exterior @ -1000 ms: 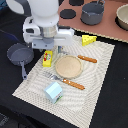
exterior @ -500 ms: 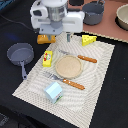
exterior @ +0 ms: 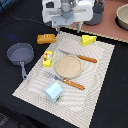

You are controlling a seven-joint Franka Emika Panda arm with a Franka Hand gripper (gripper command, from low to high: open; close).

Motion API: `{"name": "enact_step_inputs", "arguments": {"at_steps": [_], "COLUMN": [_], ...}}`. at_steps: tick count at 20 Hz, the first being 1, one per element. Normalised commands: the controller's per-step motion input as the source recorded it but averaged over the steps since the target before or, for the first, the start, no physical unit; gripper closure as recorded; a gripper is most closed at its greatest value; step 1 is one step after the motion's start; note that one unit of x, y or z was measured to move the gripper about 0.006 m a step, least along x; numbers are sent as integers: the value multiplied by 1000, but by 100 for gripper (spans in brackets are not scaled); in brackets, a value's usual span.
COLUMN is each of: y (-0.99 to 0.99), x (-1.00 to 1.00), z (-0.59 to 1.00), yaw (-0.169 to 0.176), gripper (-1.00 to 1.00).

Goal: Interact with the objects in diverse but meaningful ways.

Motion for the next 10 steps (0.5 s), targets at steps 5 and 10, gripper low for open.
{"name": "enact_step_inputs", "arguments": {"at_steps": [5,10], "y": [204,97], "x": [317,638], "z": [194,253], "yaw": [153,71], "gripper": [-100,-100]}}
